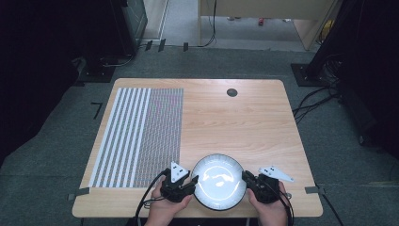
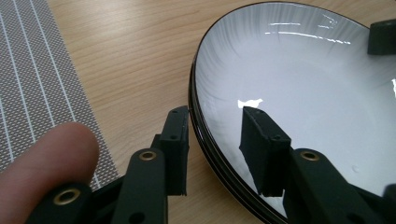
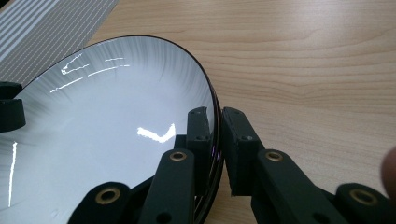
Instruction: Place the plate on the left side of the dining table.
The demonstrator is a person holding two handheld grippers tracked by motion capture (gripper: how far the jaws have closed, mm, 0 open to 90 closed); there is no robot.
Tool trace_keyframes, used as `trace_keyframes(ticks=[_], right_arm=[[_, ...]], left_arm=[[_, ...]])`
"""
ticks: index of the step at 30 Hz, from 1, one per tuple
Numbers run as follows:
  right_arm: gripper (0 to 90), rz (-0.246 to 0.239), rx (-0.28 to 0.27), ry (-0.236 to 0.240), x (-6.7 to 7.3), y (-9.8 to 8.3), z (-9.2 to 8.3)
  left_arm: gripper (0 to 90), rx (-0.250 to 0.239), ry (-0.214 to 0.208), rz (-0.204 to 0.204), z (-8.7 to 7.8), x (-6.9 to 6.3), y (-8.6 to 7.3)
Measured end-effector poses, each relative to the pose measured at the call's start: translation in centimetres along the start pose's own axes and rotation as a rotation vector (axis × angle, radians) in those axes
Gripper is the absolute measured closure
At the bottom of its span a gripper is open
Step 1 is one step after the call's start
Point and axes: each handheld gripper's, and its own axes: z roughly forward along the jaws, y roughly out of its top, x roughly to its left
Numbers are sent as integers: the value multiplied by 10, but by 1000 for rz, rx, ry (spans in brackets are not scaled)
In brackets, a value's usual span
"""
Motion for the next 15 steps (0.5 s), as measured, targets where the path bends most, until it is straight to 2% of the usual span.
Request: trace_keyframes(ticks=[5,8,13,15], right_arm=[[816,-8,-6,-7,1,-1,0],[817,17,0,-10,1,-1,1],[827,31,1,-31,4,0,1],[842,62,-7,-28,2,1,0]], left_arm=[[692,-1,9,19,-1,-3,-1],[709,0,2,11,-1,-1,-1],[710,-2,1,6,-1,0,-2],[709,-4,-1,0,0,0,-2]])
